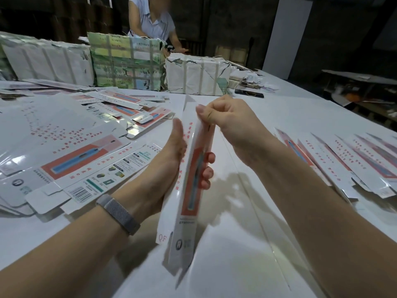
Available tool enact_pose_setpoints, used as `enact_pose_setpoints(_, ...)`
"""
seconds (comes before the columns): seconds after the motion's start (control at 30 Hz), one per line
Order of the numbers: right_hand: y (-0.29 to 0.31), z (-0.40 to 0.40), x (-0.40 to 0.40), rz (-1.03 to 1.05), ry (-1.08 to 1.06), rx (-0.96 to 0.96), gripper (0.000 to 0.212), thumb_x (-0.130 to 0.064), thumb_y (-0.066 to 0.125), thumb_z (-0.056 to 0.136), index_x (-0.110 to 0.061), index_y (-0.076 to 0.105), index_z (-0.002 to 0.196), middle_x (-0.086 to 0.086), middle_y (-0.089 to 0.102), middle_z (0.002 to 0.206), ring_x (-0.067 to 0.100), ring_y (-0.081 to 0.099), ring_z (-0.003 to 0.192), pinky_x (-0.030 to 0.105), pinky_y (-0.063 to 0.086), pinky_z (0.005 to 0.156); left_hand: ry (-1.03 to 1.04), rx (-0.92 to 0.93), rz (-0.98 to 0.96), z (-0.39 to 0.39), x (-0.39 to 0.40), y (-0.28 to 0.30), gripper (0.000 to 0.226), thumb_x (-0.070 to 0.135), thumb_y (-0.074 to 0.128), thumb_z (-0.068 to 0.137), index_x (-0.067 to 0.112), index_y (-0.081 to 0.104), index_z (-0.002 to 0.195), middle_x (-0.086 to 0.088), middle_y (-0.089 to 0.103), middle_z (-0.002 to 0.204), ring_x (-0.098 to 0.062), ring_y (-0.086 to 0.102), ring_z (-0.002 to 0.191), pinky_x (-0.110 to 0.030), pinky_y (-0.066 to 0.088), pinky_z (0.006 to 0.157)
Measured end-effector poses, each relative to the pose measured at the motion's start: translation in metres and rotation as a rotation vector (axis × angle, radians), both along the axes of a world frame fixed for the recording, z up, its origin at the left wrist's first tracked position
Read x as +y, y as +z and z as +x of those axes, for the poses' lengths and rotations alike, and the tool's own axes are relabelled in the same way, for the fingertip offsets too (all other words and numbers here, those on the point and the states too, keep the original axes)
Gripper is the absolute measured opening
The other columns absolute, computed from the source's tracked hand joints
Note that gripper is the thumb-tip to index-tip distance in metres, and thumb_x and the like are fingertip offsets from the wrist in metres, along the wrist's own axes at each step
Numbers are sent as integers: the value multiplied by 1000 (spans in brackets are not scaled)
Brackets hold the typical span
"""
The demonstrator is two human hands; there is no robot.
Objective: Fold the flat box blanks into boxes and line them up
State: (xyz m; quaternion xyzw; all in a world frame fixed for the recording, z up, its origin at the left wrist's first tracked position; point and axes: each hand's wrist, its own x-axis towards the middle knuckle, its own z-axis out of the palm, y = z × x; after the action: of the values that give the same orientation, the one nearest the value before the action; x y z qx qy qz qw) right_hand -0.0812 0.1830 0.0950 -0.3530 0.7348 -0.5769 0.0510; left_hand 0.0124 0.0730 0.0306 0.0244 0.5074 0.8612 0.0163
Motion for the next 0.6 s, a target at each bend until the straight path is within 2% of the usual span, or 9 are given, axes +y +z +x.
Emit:
enact_pose_setpoints(0.07,-3,3,-5,-27,-55,34,28,-29,70,91,-14,66,67,-3,51,98,6,57,90,19,46,85,90,39,-84,0,0,-1,69,62,66,80,7,57,121,-6,63,83,-16,61,65,-30,56,59)
enact_pose_setpoints(0.1,-6,6,-8,-63,-80,43,24,-31,73,88,-17,67,70,-1,49,103,12,55,94,24,47,89,148,61,-149,1,-2,-1,68,51,76,74,5,56,121,-5,67,83,-15,63,67,-29,57,60)
enact_pose_setpoints(0.2,-13,13,-14,-198,-112,33,13,-33,77,84,-29,65,80,1,50,105,15,55,89,31,53,82,266,109,-355,4,-4,2,70,42,81,58,5,62,114,-4,70,83,-11,65,70,-22,54,60)
enact_pose_setpoints(0.3,-21,16,-16,-336,-16,-147,14,-26,69,91,-26,59,101,9,56,102,26,66,89,44,60,79,391,165,-340,3,-2,2,70,22,86,61,16,56,124,-7,73,97,-17,73,81,-25,57,66)
enact_pose_setpoints(0.43,-33,19,-19,-374,61,-240,27,-25,60,94,-23,52,120,13,61,109,28,67,95,44,58,84,536,267,-276,0,0,-1,77,11,78,70,34,36,130,3,76,102,-19,75,95,-25,59,73)
enact_pose_setpoints(0.53,-36,23,-21,-409,145,-316,28,-19,50,101,-20,46,129,12,66,108,20,69,88,36,59,76,569,350,-292,-1,1,-1,81,4,73,74,33,27,135,1,76,106,-17,74,98,-23,58,77)
enact_pose_setpoints(0.6,-39,24,-21,-379,152,-314,27,-22,49,102,-27,45,128,11,66,111,22,69,92,38,60,81,559,387,-328,-1,3,-3,77,4,66,77,32,25,137,-2,72,113,-16,73,101,-22,57,79)
